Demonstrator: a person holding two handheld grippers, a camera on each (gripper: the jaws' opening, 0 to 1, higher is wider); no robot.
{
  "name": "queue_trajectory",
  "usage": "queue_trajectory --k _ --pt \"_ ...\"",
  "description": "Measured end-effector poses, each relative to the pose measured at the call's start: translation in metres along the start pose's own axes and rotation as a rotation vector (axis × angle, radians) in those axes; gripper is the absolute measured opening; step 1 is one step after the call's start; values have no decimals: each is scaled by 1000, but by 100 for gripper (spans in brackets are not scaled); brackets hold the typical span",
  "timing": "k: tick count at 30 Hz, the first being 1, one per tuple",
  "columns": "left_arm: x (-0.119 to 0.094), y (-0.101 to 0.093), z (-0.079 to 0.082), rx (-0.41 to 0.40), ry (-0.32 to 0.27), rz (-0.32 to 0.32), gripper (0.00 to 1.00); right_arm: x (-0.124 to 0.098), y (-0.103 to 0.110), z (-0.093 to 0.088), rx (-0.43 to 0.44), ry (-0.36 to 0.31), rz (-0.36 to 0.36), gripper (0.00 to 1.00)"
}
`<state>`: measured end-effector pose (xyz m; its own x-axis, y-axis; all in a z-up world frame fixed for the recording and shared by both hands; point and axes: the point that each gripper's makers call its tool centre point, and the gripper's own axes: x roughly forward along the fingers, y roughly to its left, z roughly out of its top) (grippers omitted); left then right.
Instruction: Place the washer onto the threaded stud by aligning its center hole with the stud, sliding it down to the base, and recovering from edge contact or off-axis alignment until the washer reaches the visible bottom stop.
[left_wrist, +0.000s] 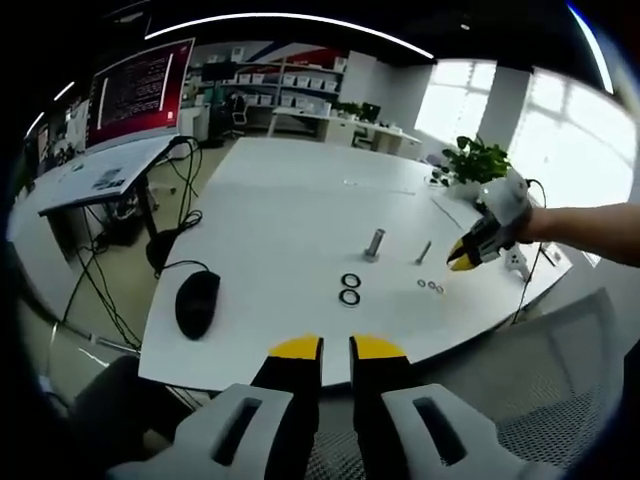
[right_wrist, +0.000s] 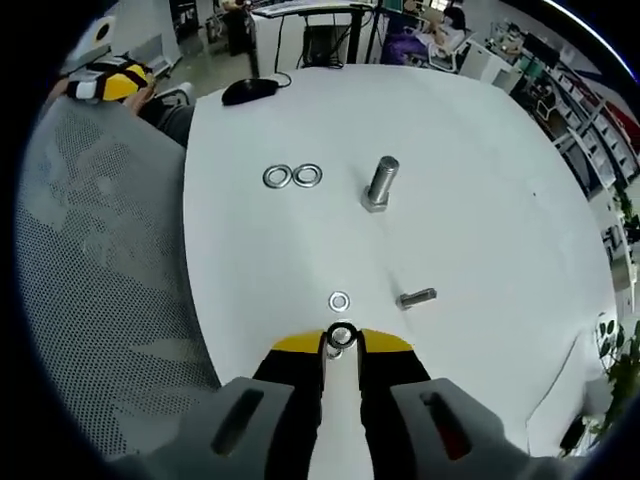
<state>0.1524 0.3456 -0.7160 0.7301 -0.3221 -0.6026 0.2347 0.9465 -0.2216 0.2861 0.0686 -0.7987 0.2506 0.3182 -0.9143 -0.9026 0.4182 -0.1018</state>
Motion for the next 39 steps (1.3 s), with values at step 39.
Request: queue_trajectory --k 39 --pt "0 4 4 -44 -30 17 7 12 -61 18 9 -6 -127 13"
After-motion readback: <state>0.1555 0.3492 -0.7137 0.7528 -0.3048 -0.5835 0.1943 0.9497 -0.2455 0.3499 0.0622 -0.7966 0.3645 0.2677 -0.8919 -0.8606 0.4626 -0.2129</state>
